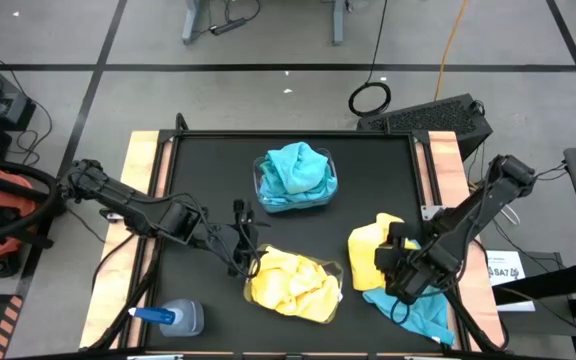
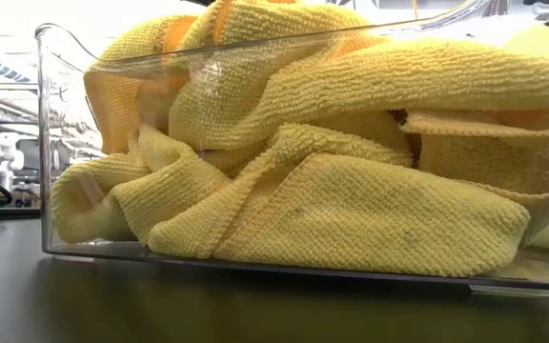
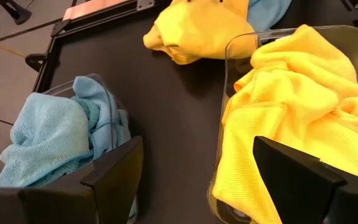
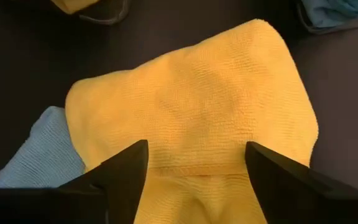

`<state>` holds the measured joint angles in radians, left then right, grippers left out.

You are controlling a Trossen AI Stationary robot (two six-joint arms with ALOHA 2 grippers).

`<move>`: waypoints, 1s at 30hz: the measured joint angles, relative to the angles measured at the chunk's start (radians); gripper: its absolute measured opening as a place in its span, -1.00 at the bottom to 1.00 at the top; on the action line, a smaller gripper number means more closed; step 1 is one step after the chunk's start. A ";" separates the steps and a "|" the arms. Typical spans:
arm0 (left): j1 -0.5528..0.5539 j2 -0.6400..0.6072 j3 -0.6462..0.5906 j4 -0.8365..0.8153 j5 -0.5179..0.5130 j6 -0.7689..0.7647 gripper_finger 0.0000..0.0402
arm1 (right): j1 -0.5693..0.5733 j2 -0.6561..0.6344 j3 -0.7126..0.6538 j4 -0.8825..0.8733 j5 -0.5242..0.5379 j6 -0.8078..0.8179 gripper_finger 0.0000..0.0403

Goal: Sort microfiber towel by color & place in baskets
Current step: Put the yellow microfiber towel into the bottom transparent bin

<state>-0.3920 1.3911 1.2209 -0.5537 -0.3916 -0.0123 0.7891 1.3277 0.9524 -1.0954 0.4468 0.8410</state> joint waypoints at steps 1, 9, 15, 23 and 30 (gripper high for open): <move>0.000 0.000 0.000 0.000 0.000 0.001 0.55 | 0.000 0.005 0.000 0.000 0.001 0.001 0.26; 0.008 0.000 0.000 0.002 0.000 0.003 0.55 | -0.005 0.077 -0.036 0.029 0.020 -0.013 -0.13; 0.007 0.007 0.000 0.017 0.001 0.018 0.55 | -0.010 0.102 -0.048 0.069 0.068 -0.045 -0.75; 0.009 0.025 0.000 0.026 0.012 0.021 0.55 | -0.009 0.038 0.058 0.011 0.097 -0.082 -0.92; 0.019 0.045 0.000 0.020 0.013 0.022 0.55 | 0.034 0.017 0.329 -0.249 0.306 -0.100 -0.98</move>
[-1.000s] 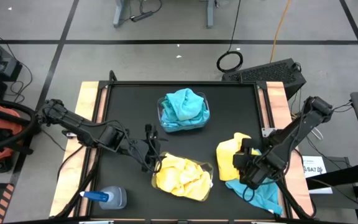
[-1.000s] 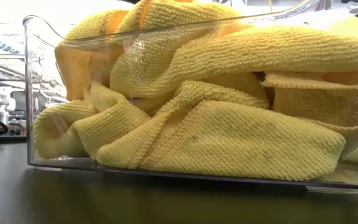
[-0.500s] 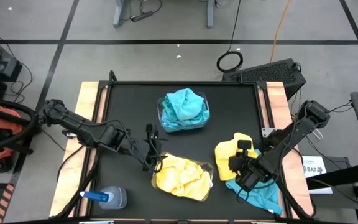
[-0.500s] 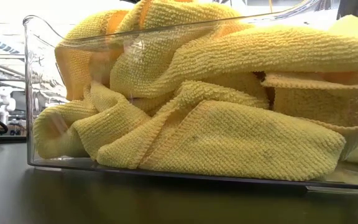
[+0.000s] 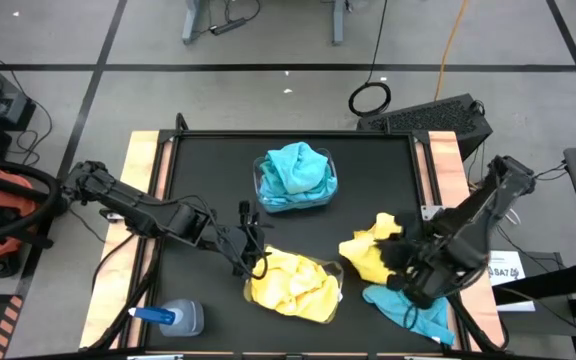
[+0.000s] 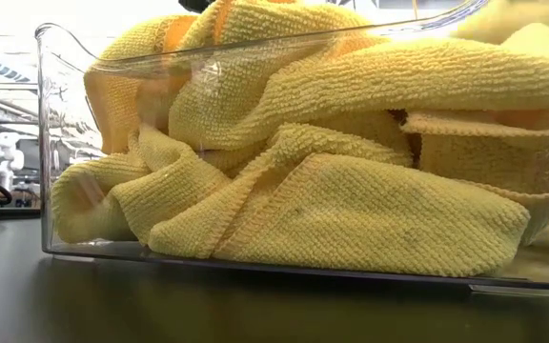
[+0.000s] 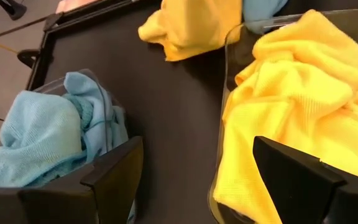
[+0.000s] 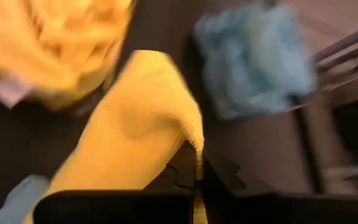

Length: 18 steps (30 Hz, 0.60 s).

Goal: Sort microfiber towel by color & place in baskets
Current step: Put the yellow microfiber towel into the bottom transparent bin

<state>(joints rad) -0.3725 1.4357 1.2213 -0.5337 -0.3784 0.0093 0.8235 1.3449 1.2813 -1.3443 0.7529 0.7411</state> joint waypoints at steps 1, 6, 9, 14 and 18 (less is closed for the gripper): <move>0.000 0.001 0.000 -0.001 0.000 0.000 0.55 | 0.009 -0.001 0.043 -0.041 0.035 0.007 -0.98; 0.002 0.012 0.000 -0.003 0.009 0.004 0.55 | 0.048 -0.001 0.221 -0.159 0.189 -0.011 -0.99; 0.002 0.010 0.000 0.005 0.009 0.004 0.55 | 0.051 -0.002 0.301 -0.222 0.269 -0.022 -0.99; 0.002 0.011 0.000 0.003 0.009 0.003 0.55 | 0.048 -0.007 0.382 -0.222 0.350 -0.094 -1.00; 0.002 0.011 0.000 0.002 0.009 0.003 0.55 | 0.048 -0.008 0.410 -0.115 0.345 -0.213 -1.00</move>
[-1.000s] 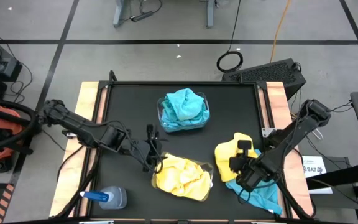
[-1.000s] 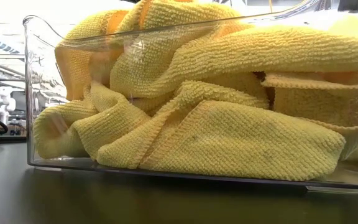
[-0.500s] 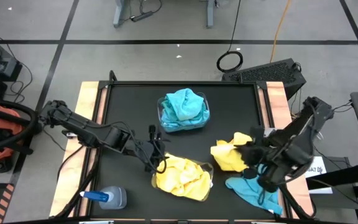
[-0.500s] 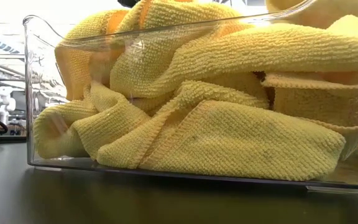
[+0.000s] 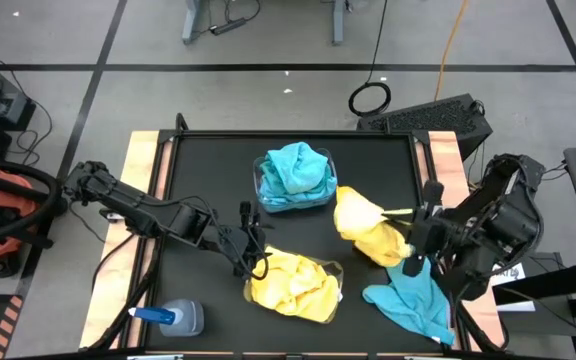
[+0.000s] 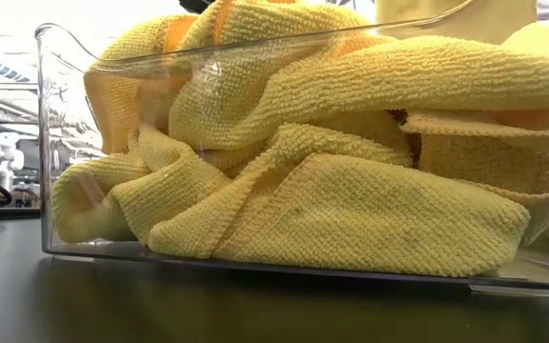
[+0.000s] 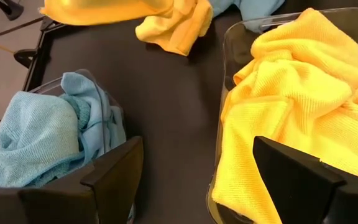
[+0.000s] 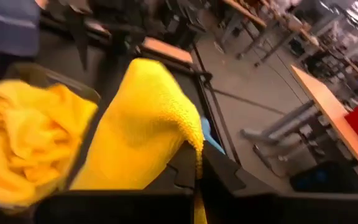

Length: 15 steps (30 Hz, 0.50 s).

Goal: Sort microfiber towel by color & place in baskets
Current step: Put the yellow microfiber towel into the bottom transparent bin

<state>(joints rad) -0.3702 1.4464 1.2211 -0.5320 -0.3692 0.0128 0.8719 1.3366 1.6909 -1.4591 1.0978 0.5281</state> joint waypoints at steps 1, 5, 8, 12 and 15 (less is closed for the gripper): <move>0.000 0.000 0.000 0.000 0.000 0.000 0.55 | 0.000 0.000 0.000 0.049 -0.007 -0.047 -1.00; 0.000 0.000 0.000 0.001 0.000 0.004 0.55 | -0.001 0.007 0.000 0.265 -0.094 -0.237 -1.00; 0.002 0.000 0.000 0.002 0.000 0.011 0.55 | -0.010 0.034 0.000 0.417 -0.130 -0.385 -1.00; 0.002 0.000 0.000 0.002 0.000 0.011 0.55 | -0.035 0.067 0.000 0.591 -0.201 -0.546 -1.00; 0.002 0.000 0.000 0.000 -0.001 0.011 0.55 | -0.064 0.098 0.000 0.689 -0.250 -0.636 -1.00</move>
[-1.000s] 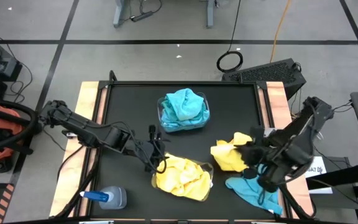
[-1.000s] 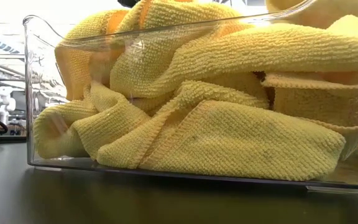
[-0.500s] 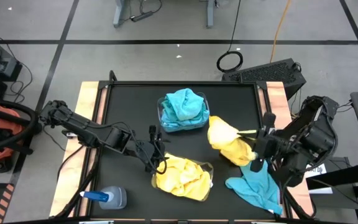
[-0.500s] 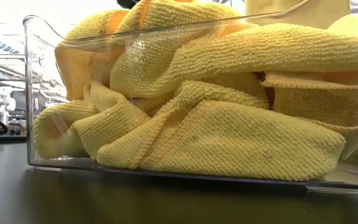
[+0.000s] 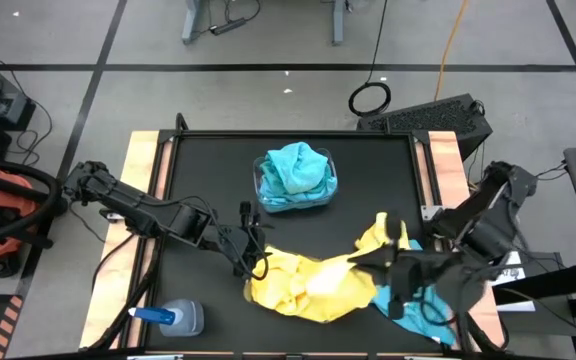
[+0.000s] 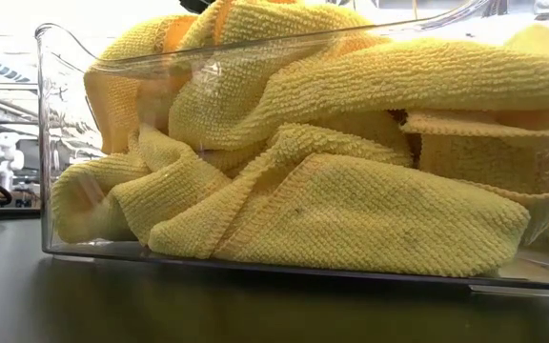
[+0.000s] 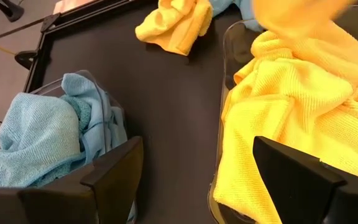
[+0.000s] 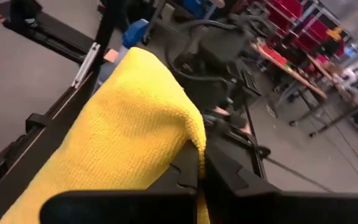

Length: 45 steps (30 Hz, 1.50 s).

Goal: Sort microfiber towel by color & place in baskets
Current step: Put the yellow microfiber towel into the bottom transparent bin

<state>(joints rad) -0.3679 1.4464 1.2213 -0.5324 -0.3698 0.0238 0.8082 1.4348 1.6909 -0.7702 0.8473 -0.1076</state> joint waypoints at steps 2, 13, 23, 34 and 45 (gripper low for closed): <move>0.000 0.000 0.000 -0.006 0.000 0.000 0.55 | -0.023 0.028 0.000 0.046 -0.034 -0.049 -1.00; -0.014 -0.002 0.000 -0.089 -0.001 -0.040 0.55 | -0.133 0.183 0.000 0.142 -0.167 -0.146 -1.00; -0.041 -0.003 0.000 -0.111 -0.001 -0.045 0.55 | -0.232 0.357 0.000 0.093 -0.252 -0.055 -1.00; -0.079 -0.003 0.000 -0.112 -0.001 -0.065 0.55 | -0.328 0.526 0.000 0.060 -0.470 0.062 -1.00; -0.134 0.067 0.000 -0.015 0.066 -0.098 0.55 | -0.373 0.651 0.000 0.068 -0.606 0.119 -1.00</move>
<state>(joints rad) -0.5014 1.5132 1.2213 -0.5471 -0.3043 -0.0742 0.4353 2.0855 1.6905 -0.7017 0.2409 0.0110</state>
